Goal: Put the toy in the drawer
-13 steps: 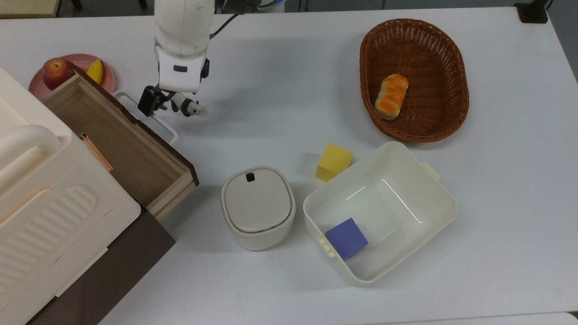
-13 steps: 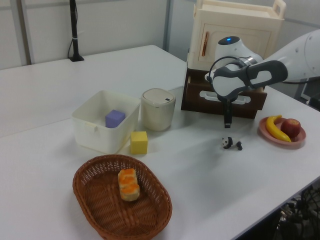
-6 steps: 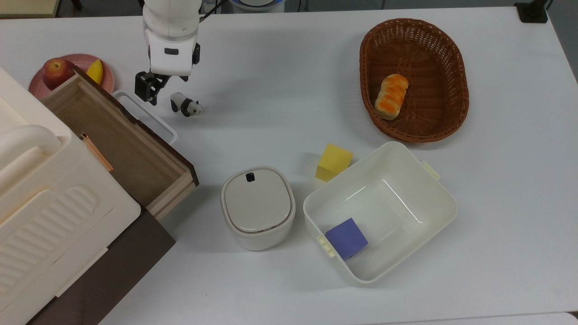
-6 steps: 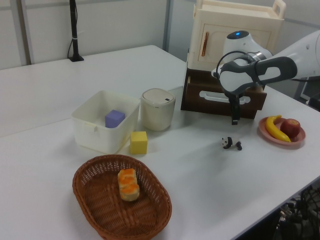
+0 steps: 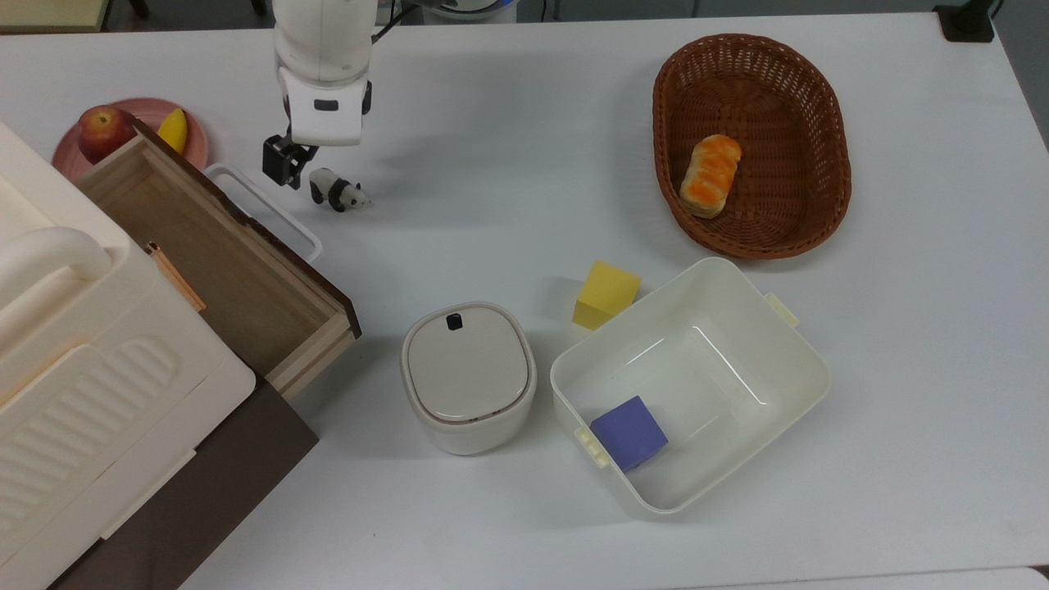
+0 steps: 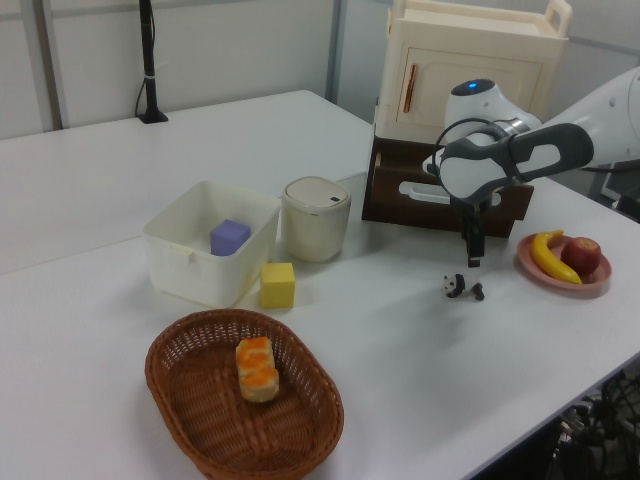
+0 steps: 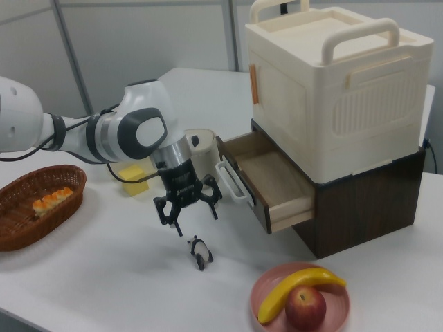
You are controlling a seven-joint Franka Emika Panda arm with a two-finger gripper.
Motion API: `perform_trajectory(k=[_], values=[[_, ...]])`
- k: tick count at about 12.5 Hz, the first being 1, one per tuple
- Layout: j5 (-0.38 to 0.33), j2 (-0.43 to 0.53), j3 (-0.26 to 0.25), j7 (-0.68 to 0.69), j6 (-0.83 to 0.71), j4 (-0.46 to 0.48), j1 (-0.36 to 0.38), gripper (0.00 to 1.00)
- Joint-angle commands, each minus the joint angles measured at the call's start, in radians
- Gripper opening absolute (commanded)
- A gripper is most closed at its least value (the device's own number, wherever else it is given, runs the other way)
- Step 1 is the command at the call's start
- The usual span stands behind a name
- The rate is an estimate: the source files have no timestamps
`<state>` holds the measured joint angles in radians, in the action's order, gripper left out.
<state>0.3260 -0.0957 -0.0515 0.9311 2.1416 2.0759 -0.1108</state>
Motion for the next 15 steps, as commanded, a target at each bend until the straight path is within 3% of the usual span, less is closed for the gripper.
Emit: perform_trajectory(k=[1,10,13,15], values=[[-0.005,0.022,-0.004,0.028,-0.005,0.044,0.011,0.94],[0.001,-0.070,-0.004,0.029,-0.003,0.032,0.010,0.87],[0.002,-0.107,-0.004,0.029,0.001,0.030,0.013,0.73],[0.004,-0.107,-0.002,0.047,0.001,0.018,0.013,0.54]])
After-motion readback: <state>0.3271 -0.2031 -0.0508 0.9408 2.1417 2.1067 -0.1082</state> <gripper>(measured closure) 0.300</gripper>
